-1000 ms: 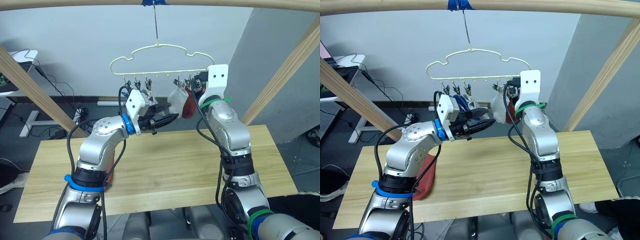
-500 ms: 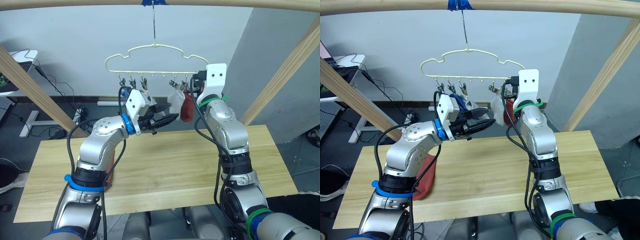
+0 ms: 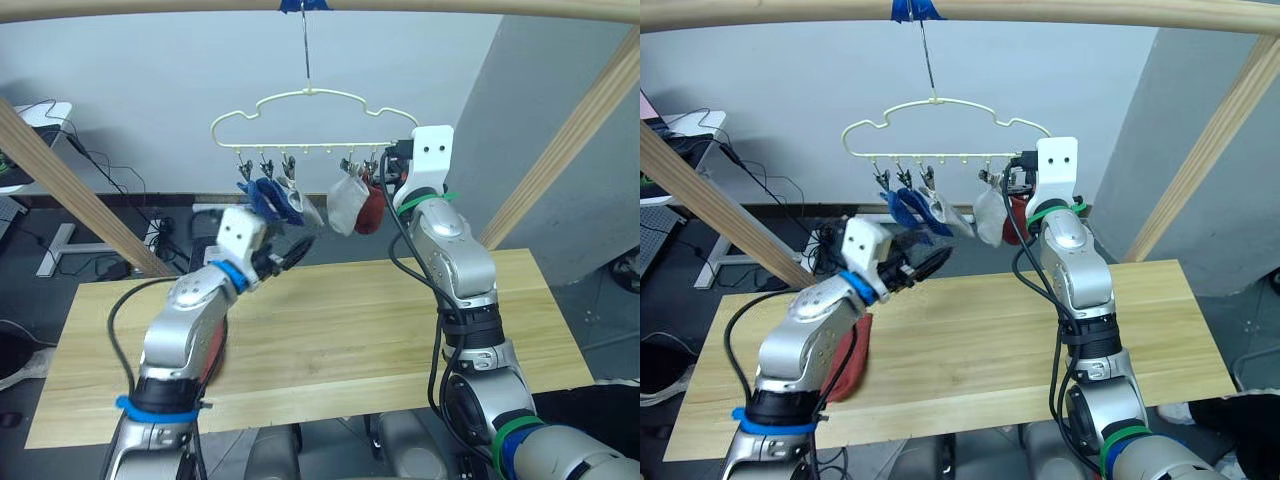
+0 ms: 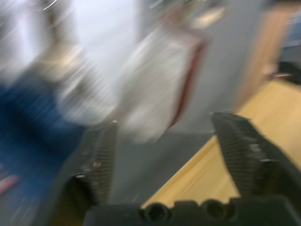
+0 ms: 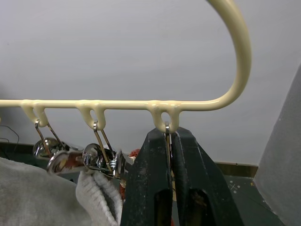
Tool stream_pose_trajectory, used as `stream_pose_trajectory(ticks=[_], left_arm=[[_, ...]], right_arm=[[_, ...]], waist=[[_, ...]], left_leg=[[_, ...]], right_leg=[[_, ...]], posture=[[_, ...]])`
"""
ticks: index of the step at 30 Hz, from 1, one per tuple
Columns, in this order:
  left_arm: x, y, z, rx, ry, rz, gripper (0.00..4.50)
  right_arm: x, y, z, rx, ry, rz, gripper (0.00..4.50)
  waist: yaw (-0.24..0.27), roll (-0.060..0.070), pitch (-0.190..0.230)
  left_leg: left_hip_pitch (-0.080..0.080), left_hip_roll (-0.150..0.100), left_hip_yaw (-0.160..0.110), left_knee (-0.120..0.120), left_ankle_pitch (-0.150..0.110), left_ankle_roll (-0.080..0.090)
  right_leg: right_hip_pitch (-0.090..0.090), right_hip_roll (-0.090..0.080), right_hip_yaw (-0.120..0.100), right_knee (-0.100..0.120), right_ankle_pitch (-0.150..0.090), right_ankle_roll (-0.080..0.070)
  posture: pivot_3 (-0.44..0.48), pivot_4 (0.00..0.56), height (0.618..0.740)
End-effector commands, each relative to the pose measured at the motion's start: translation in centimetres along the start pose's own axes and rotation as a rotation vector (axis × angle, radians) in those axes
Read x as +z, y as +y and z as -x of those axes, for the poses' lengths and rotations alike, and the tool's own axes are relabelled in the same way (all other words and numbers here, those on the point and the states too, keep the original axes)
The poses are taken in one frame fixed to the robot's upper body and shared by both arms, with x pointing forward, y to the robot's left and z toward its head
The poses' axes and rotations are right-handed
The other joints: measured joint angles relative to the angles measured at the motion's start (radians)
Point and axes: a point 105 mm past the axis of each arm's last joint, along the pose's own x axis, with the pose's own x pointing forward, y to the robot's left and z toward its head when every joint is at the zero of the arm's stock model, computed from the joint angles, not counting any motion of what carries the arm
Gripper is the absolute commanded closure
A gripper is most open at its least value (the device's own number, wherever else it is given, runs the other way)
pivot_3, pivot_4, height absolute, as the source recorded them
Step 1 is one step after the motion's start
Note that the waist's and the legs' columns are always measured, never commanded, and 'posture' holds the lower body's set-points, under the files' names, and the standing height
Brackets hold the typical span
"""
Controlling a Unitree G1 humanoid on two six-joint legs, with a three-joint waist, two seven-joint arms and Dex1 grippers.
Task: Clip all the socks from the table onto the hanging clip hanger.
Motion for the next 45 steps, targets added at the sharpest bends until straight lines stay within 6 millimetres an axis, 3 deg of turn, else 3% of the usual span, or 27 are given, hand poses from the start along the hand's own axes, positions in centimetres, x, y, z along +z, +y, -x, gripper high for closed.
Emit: stream_pose_trajectory(ticks=[1, 4, 7, 12, 17, 26, 37, 45], left_arm=[[-0.7, 3.4, 2.5, 0.194, 0.013, 0.016, 0.04], [-3.4, 6.8, 4.5, 0.368, 0.112, 0.087, 0.04], [-5.5, 8.8, 5.7, 0.455, 0.209, 0.132, 0.04], [-8.5, 10.0, 6.1, 0.49, 0.329, 0.204, 0.04], [-10.0, 10.1, 6.2, 0.526, 0.381, 0.25, 0.04], [-10.7, 10.0, 7.0, 0.616, 0.377, 0.282, 0.04], [-8.4, 10.3, 8.0, 0.72, 0.2, 0.28, 0.04], [-10.4, 9.8, 8.6, 0.732, 0.304, 0.293, 0.04]], right_arm=[[2.0, 0.1, 0.0, 0.01, -0.071, -0.01, 4.5], [2.1, 0.2, -0.1, 0.017, -0.071, -0.01, 4.5], [2.2, 0.3, -0.1, 0.023, -0.071, -0.01, 4.5], [2.1, 0.4, -0.1, 0.028, -0.067, -0.01, 4.5], [2.1, 0.5, 0.0, 0.031, -0.064, -0.008, 4.5], [2.1, 0.4, 0.1, 0.032, -0.061, -0.005, 4.5], [1.9, 0.5, 0.2, 0.038, -0.057, -0.006, 4.5], [1.9, 0.6, 0.2, 0.042, -0.054, -0.005, 4.5]], waist=[[0.001, 0.0, 0.0], [0.001, 0.0, 0.0], [0.001, 0.0, 0.0], [0.001, 0.0, 0.0], [0.001, 0.0, 0.0], [0.0, 0.0, 0.0], [0.0, 0.0, 0.0], [0.0, 0.0, 0.0]], left_leg=[[0.0, 0.0, 0.0, 0.0, 0.0, 0.0], [0.0, 0.0, 0.0, 0.0, 0.0, 0.0], [0.0, 0.0, 0.0, 0.001, 0.0, 0.0], [0.0, 0.0, 0.0, 0.001, 0.0, 0.0], [0.0, 0.0, 0.0, 0.0, 0.0, 0.0], [0.0, 0.0, 0.0, 0.0, 0.0, 0.0], [0.0, 0.0, 0.0, 0.0, 0.0, 0.0], [0.0, 0.0, 0.0, 0.0, 0.0, 0.0]], right_leg=[[0.0, 0.0, 0.0, 0.0, 0.0, 0.0], [0.0, 0.0, 0.0, 0.0, 0.0, 0.0], [0.0, 0.0, -0.001, 0.0, 0.0, 0.0], [0.0, 0.0, -0.001, 0.0, 0.0, 0.0], [0.0, 0.0, -0.001, 0.0, 0.0, 0.0], [0.0, 0.0, -0.001, 0.0, 0.0, 0.0], [0.0, -0.001, 0.0, 0.0, 0.0, 0.0], [0.0, 0.0, -0.001, 0.0, 0.0, 0.0]], posture=[[-0.174, 0.23, 0.74], [-0.17, 0.235, 0.74], [-0.17, 0.239, 0.74], [-0.17, 0.243, 0.74], [-0.187, 0.25, 0.74], [-0.19, 0.251, 0.74], [-0.19, 0.252, 0.74], [-0.19, 0.255, 0.74]])
